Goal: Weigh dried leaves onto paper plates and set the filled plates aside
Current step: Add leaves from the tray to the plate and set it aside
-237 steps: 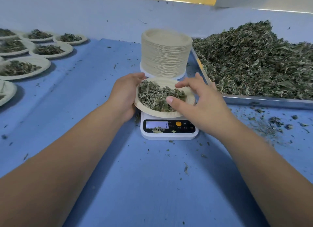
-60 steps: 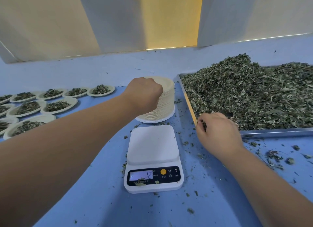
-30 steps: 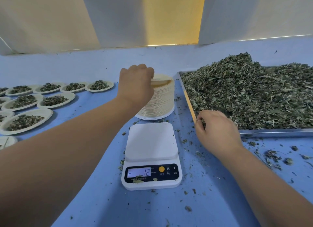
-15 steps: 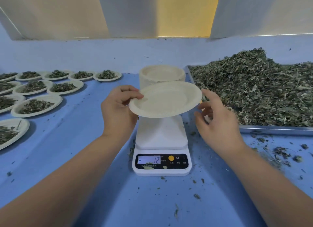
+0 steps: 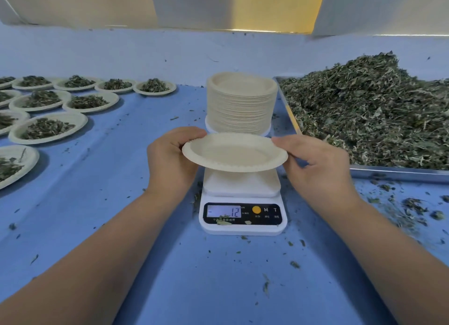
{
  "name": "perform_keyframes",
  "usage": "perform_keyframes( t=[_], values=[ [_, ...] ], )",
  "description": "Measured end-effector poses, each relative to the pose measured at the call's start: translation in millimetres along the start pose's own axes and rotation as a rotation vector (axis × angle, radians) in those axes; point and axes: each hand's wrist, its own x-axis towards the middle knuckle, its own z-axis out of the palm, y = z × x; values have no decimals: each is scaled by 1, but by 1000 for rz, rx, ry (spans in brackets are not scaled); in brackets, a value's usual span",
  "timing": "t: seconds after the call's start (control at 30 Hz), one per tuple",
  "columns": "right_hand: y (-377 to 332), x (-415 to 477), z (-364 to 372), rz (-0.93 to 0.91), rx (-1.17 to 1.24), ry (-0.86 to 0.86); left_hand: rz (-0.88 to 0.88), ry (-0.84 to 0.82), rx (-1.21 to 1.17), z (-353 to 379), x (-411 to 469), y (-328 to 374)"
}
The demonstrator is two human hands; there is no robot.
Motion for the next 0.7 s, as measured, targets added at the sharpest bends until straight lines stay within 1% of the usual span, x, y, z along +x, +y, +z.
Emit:
perform_keyframes(
  t=[0.07,0.2,0.27,0.33,0.4,0.47,0.53,0.57,0.6,0.63,0.67,0.7],
  values=[
    [3,1,0,17,22,-15,-19,-48,10,-1,-1,-2],
    [9,-2,0,28,-27,-46,-191,-165,157,-5,5,-21],
    [11,-3,0,30,-53,-55,-289,-189,193,-7,7,-28],
    [13,-4,-1,93,-71,-117,-371,-170,165,-10,7,-31],
    [17,-2,-5,206,-69,-184,-430,-126,121,-12,6,-30],
    [23,1,-13,258,-185,-170,-471,-87,87,-12,7,-32],
    [28,9,-22,245,-337,-113,-492,-63,50,-9,8,-30],
    [32,15,-25,263,-412,-111,-500,-46,13,-8,9,-28],
    [38,22,-26,324,-501,-160,-514,-29,-28,-8,9,-26],
    [43,30,-26,425,-596,-266,-529,-14,-55,-8,9,-25],
    [47,37,-26,557,-660,-417,-540,-3,-65,-9,9,-24],
    [50,43,-25,691,-670,-574,-545,-3,-61,-10,9,-25]
  ],
)
